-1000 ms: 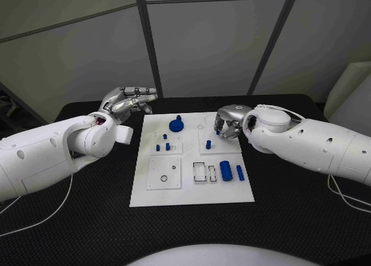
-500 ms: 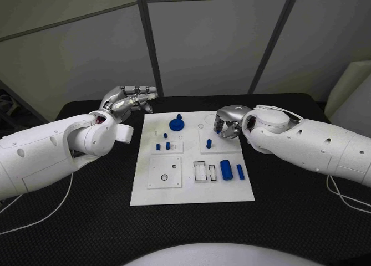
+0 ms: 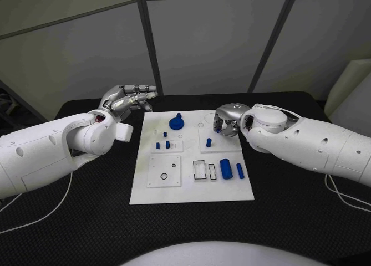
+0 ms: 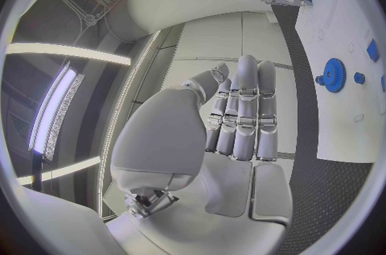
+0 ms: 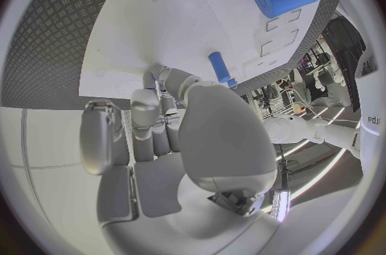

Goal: Assemble the parts on the task board

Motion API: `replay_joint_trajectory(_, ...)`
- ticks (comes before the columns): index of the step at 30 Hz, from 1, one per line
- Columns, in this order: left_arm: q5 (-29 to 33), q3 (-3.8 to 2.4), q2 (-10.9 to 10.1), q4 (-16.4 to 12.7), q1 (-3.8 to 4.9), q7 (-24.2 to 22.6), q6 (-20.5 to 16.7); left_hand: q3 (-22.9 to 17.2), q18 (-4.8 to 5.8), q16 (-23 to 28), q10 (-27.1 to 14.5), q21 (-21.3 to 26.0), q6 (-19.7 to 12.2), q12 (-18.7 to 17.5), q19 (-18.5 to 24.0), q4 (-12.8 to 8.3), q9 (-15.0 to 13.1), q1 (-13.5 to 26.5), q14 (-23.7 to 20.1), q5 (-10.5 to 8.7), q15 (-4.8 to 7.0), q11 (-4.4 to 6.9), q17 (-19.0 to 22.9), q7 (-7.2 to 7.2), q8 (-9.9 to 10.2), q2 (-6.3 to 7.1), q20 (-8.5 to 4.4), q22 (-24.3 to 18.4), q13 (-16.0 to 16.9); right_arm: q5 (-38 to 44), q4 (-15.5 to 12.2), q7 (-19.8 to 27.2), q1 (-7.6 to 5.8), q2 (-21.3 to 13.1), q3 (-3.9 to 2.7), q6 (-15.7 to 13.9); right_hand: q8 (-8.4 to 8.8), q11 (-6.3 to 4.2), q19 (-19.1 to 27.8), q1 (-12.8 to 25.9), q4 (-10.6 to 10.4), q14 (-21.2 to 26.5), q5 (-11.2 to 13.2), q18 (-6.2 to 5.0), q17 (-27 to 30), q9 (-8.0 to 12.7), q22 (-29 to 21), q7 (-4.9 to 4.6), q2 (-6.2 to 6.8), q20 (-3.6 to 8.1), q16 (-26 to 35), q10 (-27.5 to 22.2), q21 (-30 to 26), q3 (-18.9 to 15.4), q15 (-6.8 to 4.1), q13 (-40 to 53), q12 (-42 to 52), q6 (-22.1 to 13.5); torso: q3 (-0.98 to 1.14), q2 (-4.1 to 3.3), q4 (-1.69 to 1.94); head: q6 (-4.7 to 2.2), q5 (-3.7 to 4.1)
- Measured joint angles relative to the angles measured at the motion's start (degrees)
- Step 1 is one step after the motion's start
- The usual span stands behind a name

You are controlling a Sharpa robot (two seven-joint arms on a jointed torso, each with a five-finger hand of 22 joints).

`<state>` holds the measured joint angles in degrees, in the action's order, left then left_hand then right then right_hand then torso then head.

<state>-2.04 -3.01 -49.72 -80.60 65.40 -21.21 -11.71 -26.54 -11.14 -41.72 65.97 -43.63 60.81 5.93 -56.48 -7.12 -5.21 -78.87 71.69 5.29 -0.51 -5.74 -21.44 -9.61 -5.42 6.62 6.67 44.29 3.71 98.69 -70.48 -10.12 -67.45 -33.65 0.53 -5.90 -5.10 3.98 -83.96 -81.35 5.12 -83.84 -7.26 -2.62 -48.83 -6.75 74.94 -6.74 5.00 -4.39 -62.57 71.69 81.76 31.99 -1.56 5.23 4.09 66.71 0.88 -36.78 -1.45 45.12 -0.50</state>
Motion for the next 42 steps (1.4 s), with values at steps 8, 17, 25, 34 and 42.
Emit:
replay_joint_trajectory(8,0.02,0.00,-0.18,-0.03,0.00,0.14,0.08,0.00,0.01,0.23,0.00,0.23,0.00,0.00,0.00,0.00,0.00,0.00,-0.21,-0.22,-0.21,0.00,0.09,0.00,0.24,0.00,0.00,-0.07,0.00,1.14,-2.43,-0.48,0.44,-1.87,0.08,-3.03,0.01,-0.08,0.01,1.16,0.25,0.00,0.11,0.00,0.40,-0.28,0.00,0.00,0.25,0.01,0.00,0.72,0.79,0.36,0.00,0.03,-0.13,0.01,-0.02,0.08,0.00,0.23,-0.23)
replay_joint_trajectory(17,0.04,0.00,-0.40,0.03,0.00,0.37,0.15,0.16,0.00,0.45,0.00,0.23,0.00,0.00,0.00,-0.16,0.00,0.00,-0.21,-0.22,-0.21,0.00,0.21,0.00,0.24,0.00,0.00,-0.13,0.00,1.22,-10.78,-0.83,0.43,-7.93,-0.09,-9.07,0.01,-0.40,0.01,1.70,0.26,0.00,0.12,0.00,0.32,-0.34,-0.01,0.20,0.78,0.01,-0.32,1.23,1.83,0.37,0.00,0.10,-0.22,0.21,-0.03,0.15,0.00,0.12,-0.57)
replay_joint_trajectory(25,0.05,0.00,-0.31,-0.04,0.00,0.48,0.26,0.16,0.01,0.77,0.00,0.45,0.00,-0.22,0.00,-0.16,0.00,0.00,-0.22,-0.22,-0.21,0.00,0.28,0.00,0.24,0.00,0.00,-0.18,0.00,-0.20,-18.13,-0.82,0.43,-9.94,-0.33,-12.59,0.02,-0.50,0.01,1.86,0.26,0.00,0.16,-0.01,0.13,-0.45,-0.01,0.05,0.76,0.01,-0.54,1.34,1.83,0.37,0.01,0.10,-0.23,0.37,-0.03,0.11,-0.04,0.02,-0.73)
replay_joint_trajectory(34,0.07,0.00,0.13,-0.33,0.00,0.63,0.48,0.15,0.01,0.77,0.00,0.44,0.00,-0.22,0.00,-0.16,0.01,0.00,-0.22,-0.22,-0.22,0.00,0.28,0.00,0.24,0.00,0.00,-0.17,0.00,-1.88,-21.47,-0.57,0.43,-5.72,-0.33,-12.59,0.24,-0.51,0.01,2.00,0.26,0.00,0.29,-0.01,0.14,-0.50,-0.02,0.05,0.64,0.01,-0.54,1.33,2.05,0.36,0.01,0.17,-0.24,0.36,-0.09,0.00,0.12,0.45,-1.75)
replay_joint_trajectory(42,0.08,0.00,0.75,-0.69,0.00,0.84,0.63,0.15,0.01,0.77,0.00,0.44,0.00,-0.22,0.00,-0.16,0.01,0.00,-0.22,-0.22,-0.22,0.00,0.29,0.00,0.24,0.00,0.00,-0.19,0.00,-2.48,-21.22,-0.15,1.72,-1.30,0.37,-9.68,0.35,-0.81,0.01,2.59,0.22,-0.12,0.31,0.90,0.06,-0.61,-0.02,0.05,0.64,0.01,-0.78,1.63,2.98,0.68,-0.11,0.17,-0.43,0.35,-0.16,-0.03,0.13,1.03,-3.42)
